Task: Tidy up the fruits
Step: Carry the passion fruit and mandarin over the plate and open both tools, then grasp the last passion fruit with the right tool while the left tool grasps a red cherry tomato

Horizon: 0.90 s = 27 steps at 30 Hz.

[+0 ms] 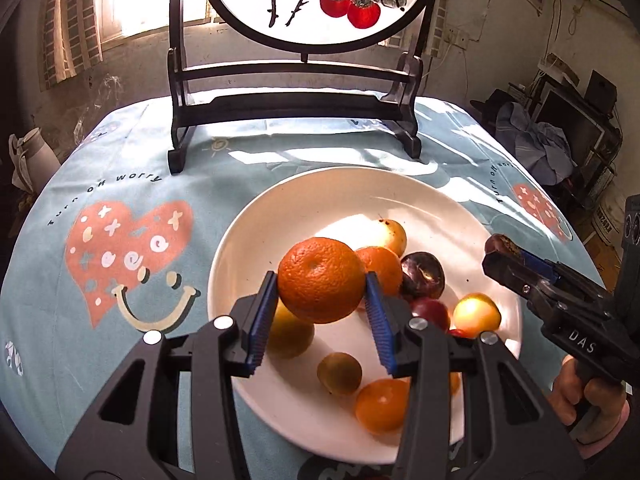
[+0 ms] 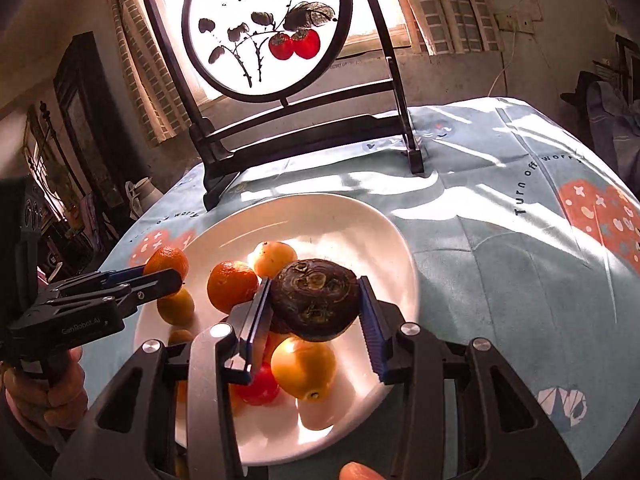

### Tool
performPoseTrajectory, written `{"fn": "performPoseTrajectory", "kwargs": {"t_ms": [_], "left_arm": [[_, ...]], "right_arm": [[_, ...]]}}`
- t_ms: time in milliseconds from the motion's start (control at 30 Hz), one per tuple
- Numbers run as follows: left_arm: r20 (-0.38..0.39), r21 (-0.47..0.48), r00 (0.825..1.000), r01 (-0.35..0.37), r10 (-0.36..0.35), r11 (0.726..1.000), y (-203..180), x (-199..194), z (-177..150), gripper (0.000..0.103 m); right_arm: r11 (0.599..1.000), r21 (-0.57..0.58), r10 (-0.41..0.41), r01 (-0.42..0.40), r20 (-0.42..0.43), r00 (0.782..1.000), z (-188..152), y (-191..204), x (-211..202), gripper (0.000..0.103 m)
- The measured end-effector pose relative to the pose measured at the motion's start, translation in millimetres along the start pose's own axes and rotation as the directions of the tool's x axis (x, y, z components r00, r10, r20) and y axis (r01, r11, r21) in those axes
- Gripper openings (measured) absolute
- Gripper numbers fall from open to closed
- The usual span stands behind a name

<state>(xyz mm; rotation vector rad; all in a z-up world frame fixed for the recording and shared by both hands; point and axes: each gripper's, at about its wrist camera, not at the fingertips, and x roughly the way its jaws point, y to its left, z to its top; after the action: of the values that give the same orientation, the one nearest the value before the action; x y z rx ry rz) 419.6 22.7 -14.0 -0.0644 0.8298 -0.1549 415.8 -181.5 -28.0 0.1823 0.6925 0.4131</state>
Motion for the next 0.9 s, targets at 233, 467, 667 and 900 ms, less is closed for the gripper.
{"fn": "performPoseTrajectory", "kwargs": {"t_ms": [233, 467, 667, 900], "left_arm": [[-0.032, -0.007, 0.999, -0.017, 0.017, 1.0, 2.8, 26.8, 9.2, 0.046], [0.064, 0.013, 0.997, -0.041, 0.04, 0.999, -5.4, -19.7, -1.2, 0.078], [0.125, -0.016, 0.991, -0.046, 0.047, 0.999, -8.8, -75.8, -36.3, 0.093], [0.134, -0.084, 0.987, -0.082, 0.093, 0.993, -1.4, -104.9, -101.9, 0.098]], "right_arm": [[1.0, -0.025, -0.007, 0.006, -0.036, 0.999, 5.0, -3.3, 20.4, 0.045], [0.999, -0.052, -0.003, 0.004, 0.01, 1.0, 6.1, 11.2, -7.3, 0.062], [0.995, -0.095, 0.008, -0.004, 0.041, 0.999, -9.5, 32.7, -44.5, 0.064], [0.977, -0.212, -0.009, 0.005, -0.017, 1.0, -60.5, 54.7, -74.4, 0.064]]}}
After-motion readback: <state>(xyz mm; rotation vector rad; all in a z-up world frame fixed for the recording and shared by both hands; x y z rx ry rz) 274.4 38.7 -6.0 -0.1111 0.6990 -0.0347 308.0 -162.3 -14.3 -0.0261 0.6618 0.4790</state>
